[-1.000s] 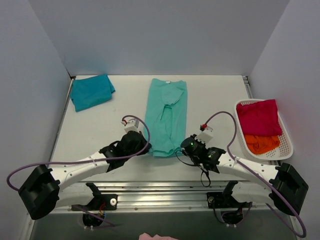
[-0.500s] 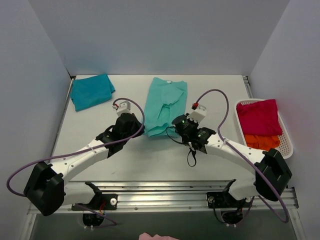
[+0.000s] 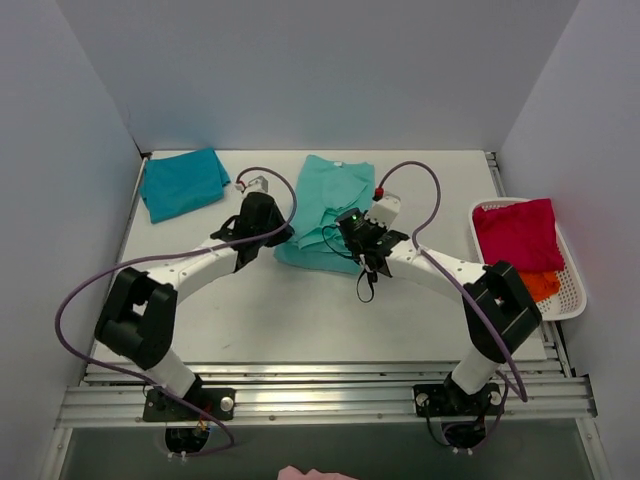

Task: Fold and stack the t-shirts
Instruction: Fold the folded rectangular tshirt in 1/3 of the way

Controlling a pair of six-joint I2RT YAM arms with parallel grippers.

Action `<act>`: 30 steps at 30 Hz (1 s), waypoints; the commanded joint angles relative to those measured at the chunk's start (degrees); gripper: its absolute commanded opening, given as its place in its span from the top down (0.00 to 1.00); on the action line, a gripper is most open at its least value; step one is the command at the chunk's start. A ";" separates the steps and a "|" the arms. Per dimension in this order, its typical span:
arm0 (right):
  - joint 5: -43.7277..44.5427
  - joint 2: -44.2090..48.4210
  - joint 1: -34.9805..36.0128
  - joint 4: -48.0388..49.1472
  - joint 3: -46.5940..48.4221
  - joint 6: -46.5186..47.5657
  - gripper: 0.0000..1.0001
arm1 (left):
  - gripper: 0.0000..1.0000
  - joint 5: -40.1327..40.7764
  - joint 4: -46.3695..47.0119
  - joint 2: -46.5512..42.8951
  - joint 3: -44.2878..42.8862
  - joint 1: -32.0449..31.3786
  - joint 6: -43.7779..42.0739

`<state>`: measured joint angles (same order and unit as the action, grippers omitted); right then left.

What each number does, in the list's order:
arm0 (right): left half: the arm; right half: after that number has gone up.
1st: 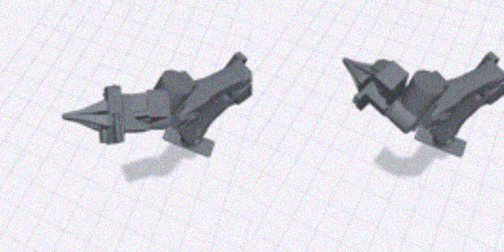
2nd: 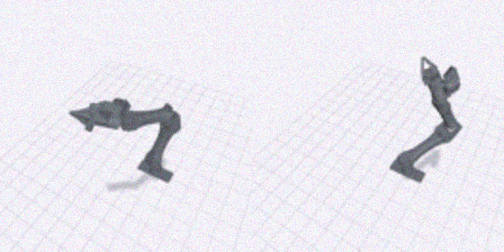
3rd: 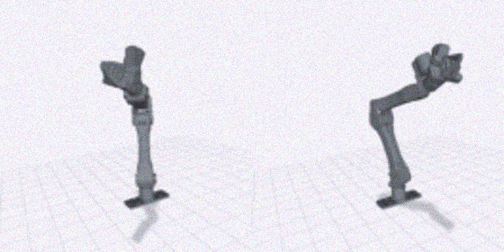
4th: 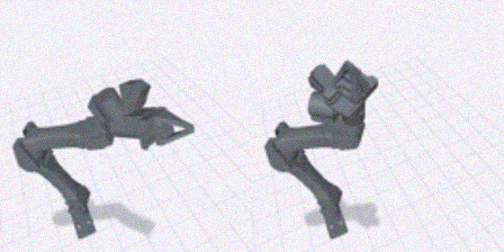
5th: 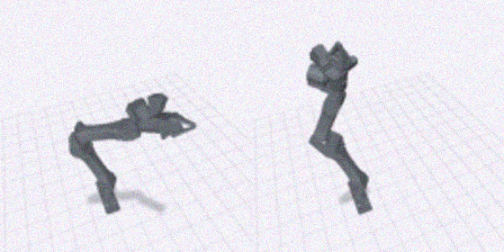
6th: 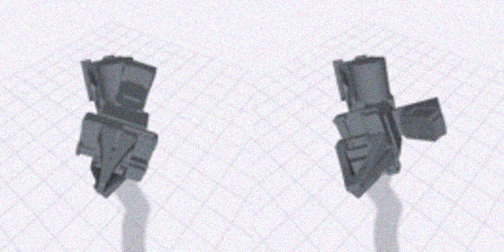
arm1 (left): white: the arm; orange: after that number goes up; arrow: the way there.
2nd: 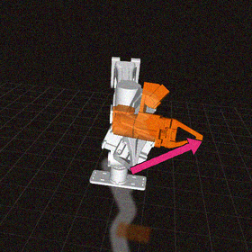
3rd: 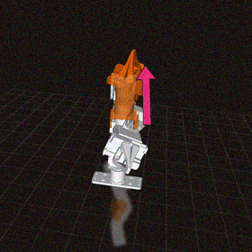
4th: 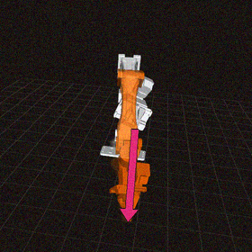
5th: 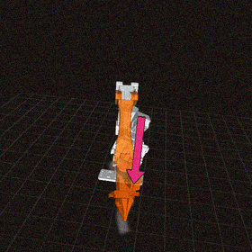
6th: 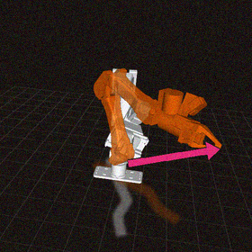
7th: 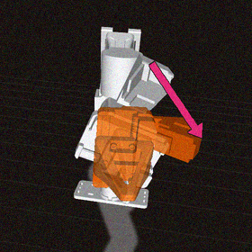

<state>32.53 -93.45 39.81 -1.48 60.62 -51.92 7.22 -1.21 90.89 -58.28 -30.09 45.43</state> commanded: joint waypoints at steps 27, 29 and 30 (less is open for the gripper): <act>-8.11 -22.77 -18.72 3.58 33.61 12.02 0.00 | 0.06 -26.03 -4.16 39.19 -51.24 17.15 -3.16; -7.31 -19.25 -17.93 5.60 30.80 12.37 0.00 | 0.06 -25.94 -2.75 36.47 -49.92 18.30 -2.89; -6.96 -16.09 -17.32 5.95 28.18 12.63 0.01 | 0.06 -25.94 -1.09 35.59 -49.13 18.74 -2.89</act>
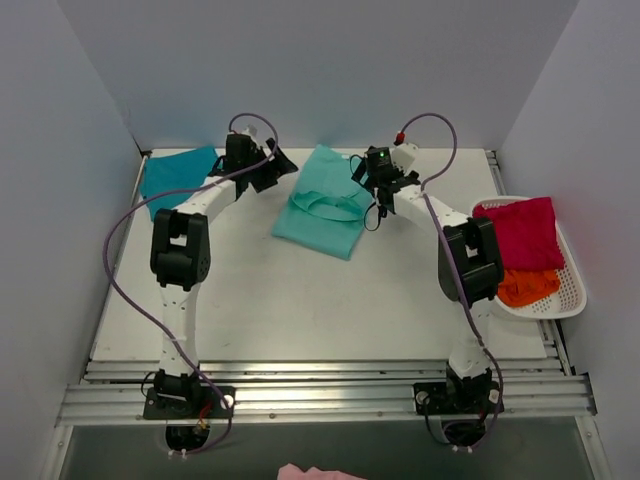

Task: Fold and stack the t-shirts
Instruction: Fold the folded rectangular tshirt in 1/3 of the way

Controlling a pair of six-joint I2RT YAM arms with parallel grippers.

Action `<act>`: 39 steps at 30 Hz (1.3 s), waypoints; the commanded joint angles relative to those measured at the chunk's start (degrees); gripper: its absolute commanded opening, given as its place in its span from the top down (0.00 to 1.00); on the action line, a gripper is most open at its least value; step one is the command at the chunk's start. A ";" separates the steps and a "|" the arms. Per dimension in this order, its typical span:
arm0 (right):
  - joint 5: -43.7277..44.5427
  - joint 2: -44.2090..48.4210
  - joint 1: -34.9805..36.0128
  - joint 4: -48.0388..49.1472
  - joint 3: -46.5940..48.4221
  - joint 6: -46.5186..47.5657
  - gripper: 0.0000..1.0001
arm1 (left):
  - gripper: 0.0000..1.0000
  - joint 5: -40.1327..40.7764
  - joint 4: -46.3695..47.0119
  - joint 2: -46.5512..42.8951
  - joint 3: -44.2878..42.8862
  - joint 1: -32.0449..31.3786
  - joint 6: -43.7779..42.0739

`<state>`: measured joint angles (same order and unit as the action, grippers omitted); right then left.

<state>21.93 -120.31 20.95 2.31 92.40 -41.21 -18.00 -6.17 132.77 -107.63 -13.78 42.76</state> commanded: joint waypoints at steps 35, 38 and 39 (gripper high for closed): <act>-2.95 0.70 14.82 5.52 -11.46 -5.11 1.00 | 0.05 -3.36 23.22 -19.30 30.64 6.22 2.06; -3.65 -0.80 13.77 5.60 -10.23 -5.02 1.00 | 0.05 -3.71 23.66 -19.57 30.99 6.48 1.97; -3.83 -1.50 13.51 5.60 -9.96 -4.93 1.00 | 0.05 -3.80 23.75 -19.57 31.25 6.66 1.97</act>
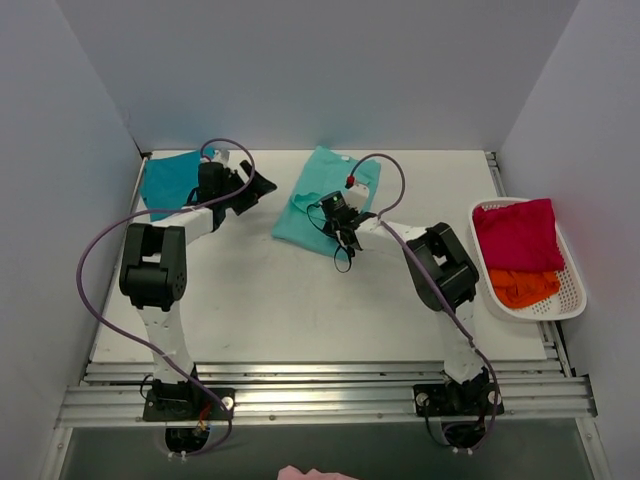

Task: Fold and stack the t-shirts
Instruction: Fold the folded rectangular tshirt in 1/3 of the way

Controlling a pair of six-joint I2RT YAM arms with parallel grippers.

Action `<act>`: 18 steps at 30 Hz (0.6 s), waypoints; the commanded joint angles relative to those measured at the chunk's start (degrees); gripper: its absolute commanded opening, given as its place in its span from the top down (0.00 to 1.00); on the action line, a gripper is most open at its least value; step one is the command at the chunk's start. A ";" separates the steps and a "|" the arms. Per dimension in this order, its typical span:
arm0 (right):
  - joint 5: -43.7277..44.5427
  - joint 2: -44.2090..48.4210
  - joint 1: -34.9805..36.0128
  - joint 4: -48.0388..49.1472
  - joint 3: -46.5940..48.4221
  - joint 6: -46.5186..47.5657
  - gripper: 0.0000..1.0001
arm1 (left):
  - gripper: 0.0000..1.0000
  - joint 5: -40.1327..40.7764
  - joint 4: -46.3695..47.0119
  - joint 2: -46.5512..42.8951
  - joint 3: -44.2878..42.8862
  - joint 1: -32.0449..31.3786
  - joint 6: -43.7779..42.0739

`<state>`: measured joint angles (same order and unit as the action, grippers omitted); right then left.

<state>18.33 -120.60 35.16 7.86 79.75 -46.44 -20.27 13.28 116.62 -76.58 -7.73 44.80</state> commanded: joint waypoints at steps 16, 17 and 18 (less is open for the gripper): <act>-2.86 -10.61 -8.60 -5.21 25.07 3.02 1.00 | 0.04 -2.05 6.06 -4.82 2.57 1.05 -0.15; -3.21 -12.37 -10.70 -5.66 26.94 3.02 1.00 | 0.05 -1.96 6.06 -5.17 2.83 1.13 -0.23; -3.21 -13.08 -11.68 -5.92 28.52 3.02 1.00 | 0.04 -1.88 6.06 -5.69 3.10 1.13 -0.24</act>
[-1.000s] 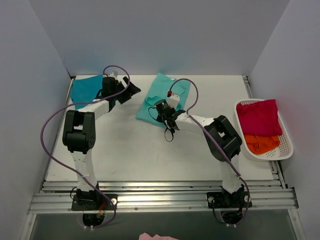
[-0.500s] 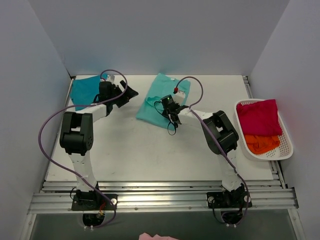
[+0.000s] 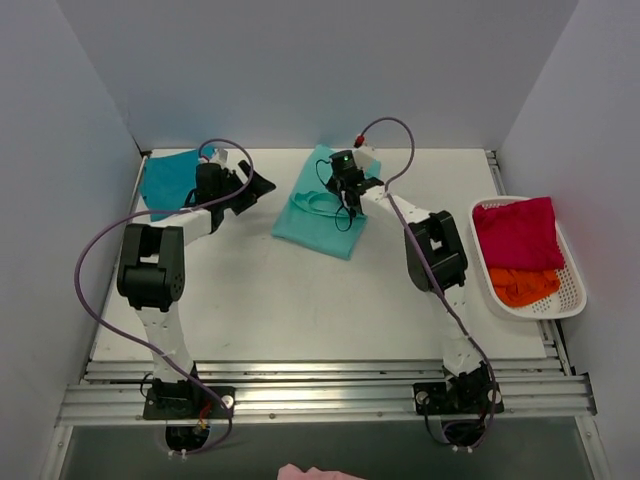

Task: Fold and stack the t-shirts
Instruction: Fold the folded rectangular tshirt in 1/3 of the way

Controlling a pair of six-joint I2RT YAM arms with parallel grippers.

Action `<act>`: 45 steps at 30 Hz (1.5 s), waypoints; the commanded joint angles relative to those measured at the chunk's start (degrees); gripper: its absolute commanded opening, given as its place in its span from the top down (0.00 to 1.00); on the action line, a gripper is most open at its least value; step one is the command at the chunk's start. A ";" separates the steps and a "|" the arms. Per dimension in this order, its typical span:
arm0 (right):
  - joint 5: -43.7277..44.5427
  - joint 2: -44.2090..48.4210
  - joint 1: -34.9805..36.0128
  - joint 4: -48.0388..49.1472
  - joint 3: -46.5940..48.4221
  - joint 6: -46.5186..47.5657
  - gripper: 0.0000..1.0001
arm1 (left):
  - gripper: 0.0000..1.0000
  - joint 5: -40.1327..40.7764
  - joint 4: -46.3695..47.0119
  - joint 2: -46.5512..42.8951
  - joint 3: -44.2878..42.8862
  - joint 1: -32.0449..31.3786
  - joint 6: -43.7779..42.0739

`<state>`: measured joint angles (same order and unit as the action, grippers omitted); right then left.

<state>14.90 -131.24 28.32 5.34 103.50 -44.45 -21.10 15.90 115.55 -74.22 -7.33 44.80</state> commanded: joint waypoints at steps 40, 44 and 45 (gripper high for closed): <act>0.05 7.32 7.99 7.66 -20.28 -5.48 1.00 | 0.04 -0.34 6.77 -8.41 6.89 0.65 0.38; -0.83 6.17 6.67 7.75 -19.13 -5.21 1.00 | 0.04 -0.43 7.30 -7.62 6.89 0.57 0.47; -0.92 6.08 6.40 8.10 -18.95 -5.13 1.00 | 0.04 -0.43 7.48 -7.53 6.89 0.48 0.55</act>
<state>14.11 -124.53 36.01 13.26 82.35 -49.87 -21.04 20.01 108.64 -67.16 -7.03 45.89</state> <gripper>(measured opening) 0.002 0.959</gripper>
